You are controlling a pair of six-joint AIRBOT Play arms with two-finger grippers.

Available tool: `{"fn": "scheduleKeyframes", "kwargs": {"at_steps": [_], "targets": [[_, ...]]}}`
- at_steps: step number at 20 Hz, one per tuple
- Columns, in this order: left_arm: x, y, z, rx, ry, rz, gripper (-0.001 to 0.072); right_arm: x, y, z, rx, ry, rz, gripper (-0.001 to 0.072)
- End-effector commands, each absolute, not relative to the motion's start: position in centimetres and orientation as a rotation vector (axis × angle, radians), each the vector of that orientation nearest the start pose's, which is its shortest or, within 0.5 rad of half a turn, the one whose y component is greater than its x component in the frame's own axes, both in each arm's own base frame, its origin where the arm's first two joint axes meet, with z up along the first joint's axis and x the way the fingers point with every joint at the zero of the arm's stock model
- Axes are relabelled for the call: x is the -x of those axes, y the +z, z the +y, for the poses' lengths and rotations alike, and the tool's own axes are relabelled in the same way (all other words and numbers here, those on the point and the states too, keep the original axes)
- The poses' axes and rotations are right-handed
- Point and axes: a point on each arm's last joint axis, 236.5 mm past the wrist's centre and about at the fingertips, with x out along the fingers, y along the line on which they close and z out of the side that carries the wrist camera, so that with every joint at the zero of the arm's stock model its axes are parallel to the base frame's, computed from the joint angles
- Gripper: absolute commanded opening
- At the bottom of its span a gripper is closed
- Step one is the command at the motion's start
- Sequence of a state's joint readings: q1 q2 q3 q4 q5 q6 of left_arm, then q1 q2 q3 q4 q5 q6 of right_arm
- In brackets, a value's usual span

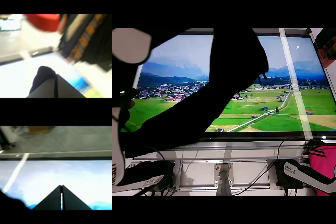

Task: Fold the clothes and pants, and hang the long-sleeved shirts on hangers.

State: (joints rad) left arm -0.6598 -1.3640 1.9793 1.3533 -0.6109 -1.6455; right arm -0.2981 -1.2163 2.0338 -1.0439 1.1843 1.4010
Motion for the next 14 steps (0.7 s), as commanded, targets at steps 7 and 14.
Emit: {"fn": "scheduleKeyframes", "kwargs": {"at_steps": [7,14], "targets": [[-42.9,45.0,-39.9,0.567,-0.866,-0.062,0.0002,-42.3,36.7,-14.7,-0.197,-0.182,0.398,0.0018],[-46.1,34.0,-45.0,0.460,-0.859,0.140,0.0211,-46.5,30.9,-16.0,-0.314,-0.155,0.505,0.0304]]}}
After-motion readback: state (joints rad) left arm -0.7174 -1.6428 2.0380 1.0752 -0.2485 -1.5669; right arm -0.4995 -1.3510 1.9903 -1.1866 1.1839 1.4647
